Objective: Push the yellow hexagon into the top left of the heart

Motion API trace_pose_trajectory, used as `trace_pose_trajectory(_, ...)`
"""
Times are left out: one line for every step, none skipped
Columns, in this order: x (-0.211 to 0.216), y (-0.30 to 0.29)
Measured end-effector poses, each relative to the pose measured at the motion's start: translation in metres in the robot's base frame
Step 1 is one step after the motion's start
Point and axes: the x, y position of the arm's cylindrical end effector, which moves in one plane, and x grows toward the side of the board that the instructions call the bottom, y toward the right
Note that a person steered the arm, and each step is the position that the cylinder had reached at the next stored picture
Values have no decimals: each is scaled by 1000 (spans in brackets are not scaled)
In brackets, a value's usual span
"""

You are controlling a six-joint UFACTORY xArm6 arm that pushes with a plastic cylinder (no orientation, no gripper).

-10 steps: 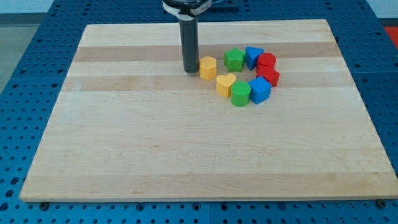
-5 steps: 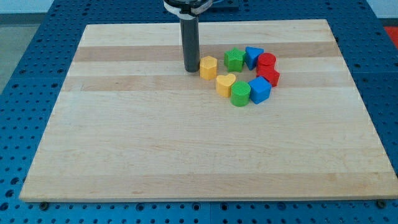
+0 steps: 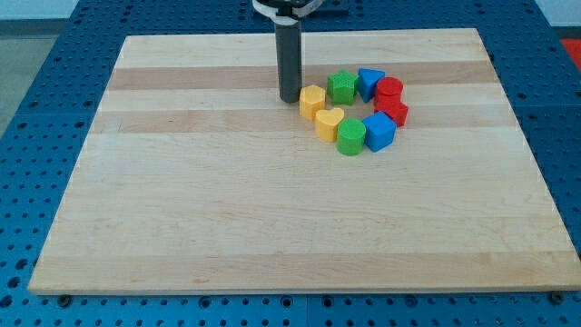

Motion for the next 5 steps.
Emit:
trace_pose_trajectory(0, 1)
trace_pose_trajectory(2, 3)
trace_pose_trajectory(10, 4)
trace_pose_trajectory(16, 4)
trace_pose_trajectory(16, 4)
